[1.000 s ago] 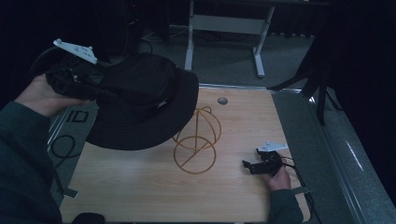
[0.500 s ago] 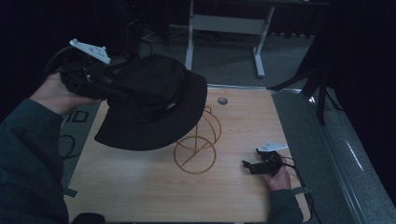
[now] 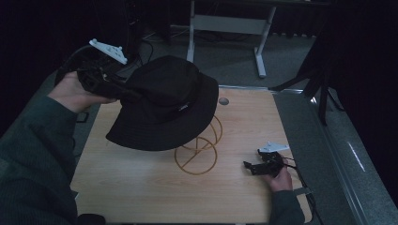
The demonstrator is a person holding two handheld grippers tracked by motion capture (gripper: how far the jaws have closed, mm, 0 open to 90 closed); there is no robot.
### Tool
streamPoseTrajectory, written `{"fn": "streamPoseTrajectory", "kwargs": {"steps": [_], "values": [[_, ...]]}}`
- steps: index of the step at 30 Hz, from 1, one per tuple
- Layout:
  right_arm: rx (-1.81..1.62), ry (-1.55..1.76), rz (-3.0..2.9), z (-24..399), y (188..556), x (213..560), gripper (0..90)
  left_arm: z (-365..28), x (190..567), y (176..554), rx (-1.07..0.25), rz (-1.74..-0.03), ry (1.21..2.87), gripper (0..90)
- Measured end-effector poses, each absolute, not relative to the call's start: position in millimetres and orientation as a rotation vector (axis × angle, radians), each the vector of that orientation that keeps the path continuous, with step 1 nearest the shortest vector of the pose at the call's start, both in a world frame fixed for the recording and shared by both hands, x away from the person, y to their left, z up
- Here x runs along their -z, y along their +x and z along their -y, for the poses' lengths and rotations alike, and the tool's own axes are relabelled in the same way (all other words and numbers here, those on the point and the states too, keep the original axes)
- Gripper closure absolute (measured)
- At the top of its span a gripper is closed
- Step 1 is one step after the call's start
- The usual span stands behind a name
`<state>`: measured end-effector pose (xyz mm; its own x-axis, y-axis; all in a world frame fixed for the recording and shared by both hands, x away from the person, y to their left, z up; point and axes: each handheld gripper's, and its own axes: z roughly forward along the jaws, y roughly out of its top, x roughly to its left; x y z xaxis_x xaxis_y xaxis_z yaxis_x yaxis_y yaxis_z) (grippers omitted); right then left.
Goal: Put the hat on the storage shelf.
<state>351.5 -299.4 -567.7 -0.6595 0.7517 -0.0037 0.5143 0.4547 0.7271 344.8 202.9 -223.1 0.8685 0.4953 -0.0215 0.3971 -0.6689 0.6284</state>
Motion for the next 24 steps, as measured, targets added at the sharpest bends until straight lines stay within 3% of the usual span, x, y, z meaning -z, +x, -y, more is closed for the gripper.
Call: {"fn": "streamPoseTrajectory", "kwargs": {"steps": [24], "values": [[-1.026, 1.078, -2.383, 299.4, 351.4, 567.8, 12.2, -169.2, 235.2, 355.4, -0.185, -0.612, 2.417, 85.8]]}}
